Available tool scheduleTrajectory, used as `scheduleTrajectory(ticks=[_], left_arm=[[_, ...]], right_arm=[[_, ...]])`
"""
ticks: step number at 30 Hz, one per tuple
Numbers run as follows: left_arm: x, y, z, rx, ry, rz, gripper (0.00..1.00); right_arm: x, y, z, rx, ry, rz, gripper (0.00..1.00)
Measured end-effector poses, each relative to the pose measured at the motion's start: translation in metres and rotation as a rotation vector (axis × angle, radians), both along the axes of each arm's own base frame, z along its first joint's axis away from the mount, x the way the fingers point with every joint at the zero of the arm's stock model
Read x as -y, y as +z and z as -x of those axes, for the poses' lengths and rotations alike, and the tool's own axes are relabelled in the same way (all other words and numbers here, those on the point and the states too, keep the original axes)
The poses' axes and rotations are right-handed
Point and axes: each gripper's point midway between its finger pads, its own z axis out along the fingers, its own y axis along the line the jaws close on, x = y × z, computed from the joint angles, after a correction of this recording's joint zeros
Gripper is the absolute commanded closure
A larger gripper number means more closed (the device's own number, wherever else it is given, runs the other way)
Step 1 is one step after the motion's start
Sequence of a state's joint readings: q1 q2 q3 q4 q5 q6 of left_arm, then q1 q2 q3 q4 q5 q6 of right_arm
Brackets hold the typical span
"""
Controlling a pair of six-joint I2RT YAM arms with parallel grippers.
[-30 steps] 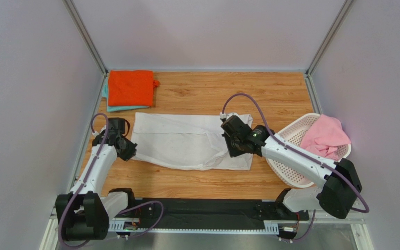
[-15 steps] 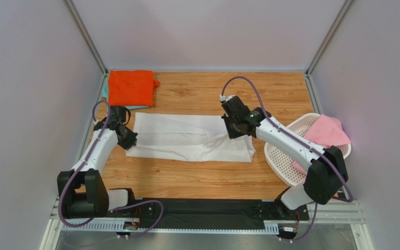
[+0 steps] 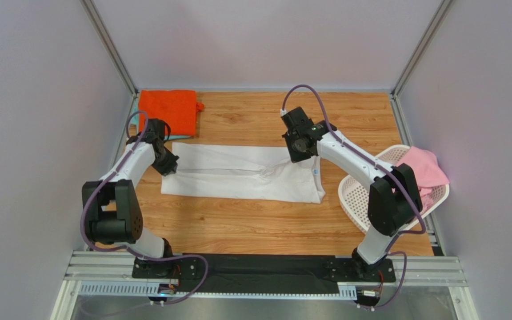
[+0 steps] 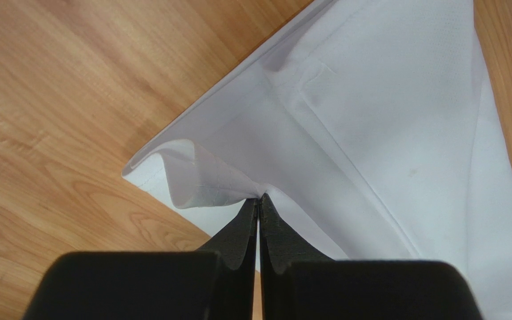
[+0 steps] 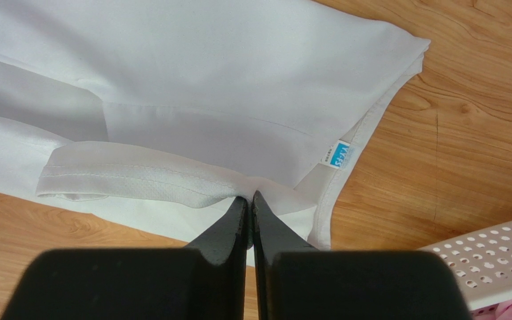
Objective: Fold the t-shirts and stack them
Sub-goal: Fold the tshirt
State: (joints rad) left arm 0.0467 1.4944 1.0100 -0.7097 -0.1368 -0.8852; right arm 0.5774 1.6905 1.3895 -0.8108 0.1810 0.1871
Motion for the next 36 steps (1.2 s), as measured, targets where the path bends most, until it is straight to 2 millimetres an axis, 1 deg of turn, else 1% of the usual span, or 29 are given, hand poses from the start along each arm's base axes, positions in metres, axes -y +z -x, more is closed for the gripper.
scheduleTrajectory(ticks=[2, 4, 5, 6, 7, 8, 9, 10, 12, 14, 18, 21, 24, 26, 28, 30, 32, 34, 36], left_arm=[[-0.001, -0.003, -0.008, -0.010, -0.013, -0.005, 0.90], [-0.002, -0.008, -0.012, -0.028, -0.022, -0.009, 0.75], [-0.002, -0.012, -0.013, -0.038, -0.028, -0.013, 0.50], [-0.003, -0.015, -0.014, -0.046, -0.035, -0.016, 0.33], [-0.003, -0.018, -0.014, -0.057, -0.041, -0.019, 0.22], [-0.003, -0.020, -0.014, -0.066, -0.042, -0.019, 0.04], [-0.003, -0.022, -0.015, -0.071, -0.044, -0.019, 0.00], [-0.003, -0.022, -0.016, -0.076, -0.046, -0.018, 0.00], [-0.003, -0.021, -0.019, -0.074, -0.050, -0.017, 0.00], [-0.002, -0.016, -0.023, -0.061, -0.061, -0.014, 0.00], [0.002, -0.003, -0.029, -0.024, -0.090, -0.002, 0.00], [0.007, 0.010, -0.030, 0.016, -0.120, 0.015, 0.00], [0.015, 0.021, -0.032, 0.050, -0.172, 0.025, 0.00], [0.026, 0.025, -0.037, 0.072, -0.233, 0.050, 0.00], [0.040, 0.028, -0.046, 0.095, -0.307, 0.074, 0.00], [0.052, 0.031, -0.061, 0.122, -0.372, 0.096, 0.00], [0.062, 0.029, -0.076, 0.136, -0.418, 0.118, 0.00], [0.069, 0.019, -0.086, 0.132, -0.448, 0.137, 0.00], [0.072, 0.005, -0.087, 0.102, -0.457, 0.155, 0.00]], right_arm=[[0.002, -0.006, -0.004, -0.015, -0.008, 0.009, 0.93], [0.003, -0.014, -0.009, -0.029, -0.018, 0.021, 0.90], [0.004, -0.018, -0.011, -0.035, -0.023, 0.030, 0.86], [0.005, -0.022, -0.014, -0.040, -0.032, 0.040, 0.82], [0.007, -0.026, -0.019, -0.042, -0.043, 0.053, 0.71], [0.008, -0.030, -0.024, -0.045, -0.057, 0.065, 0.59], [0.010, -0.035, -0.031, -0.045, -0.070, 0.079, 0.37], [0.011, -0.038, -0.036, -0.045, -0.083, 0.085, 0.01], [0.013, -0.044, -0.045, -0.048, -0.102, 0.106, 0.00], [0.014, -0.046, -0.051, -0.046, -0.121, 0.112, 0.00], [0.014, -0.040, -0.049, -0.035, -0.141, 0.095, 0.00], [0.012, -0.029, -0.032, -0.025, -0.138, 0.051, 0.00], [0.005, -0.021, -0.004, -0.027, -0.131, -0.038, 0.00], [0.002, -0.023, 0.017, -0.047, -0.156, -0.105, 0.00], [-0.001, -0.030, 0.034, -0.082, -0.182, -0.154, 0.00], [-0.002, -0.044, 0.048, -0.120, -0.219, -0.201, 0.00], [-0.003, -0.061, 0.061, -0.175, -0.254, -0.231, 0.00], [-0.004, -0.072, 0.070, -0.214, -0.282, -0.253, 0.00], [-0.007, -0.077, 0.072, -0.233, -0.305, -0.269, 0.00]])
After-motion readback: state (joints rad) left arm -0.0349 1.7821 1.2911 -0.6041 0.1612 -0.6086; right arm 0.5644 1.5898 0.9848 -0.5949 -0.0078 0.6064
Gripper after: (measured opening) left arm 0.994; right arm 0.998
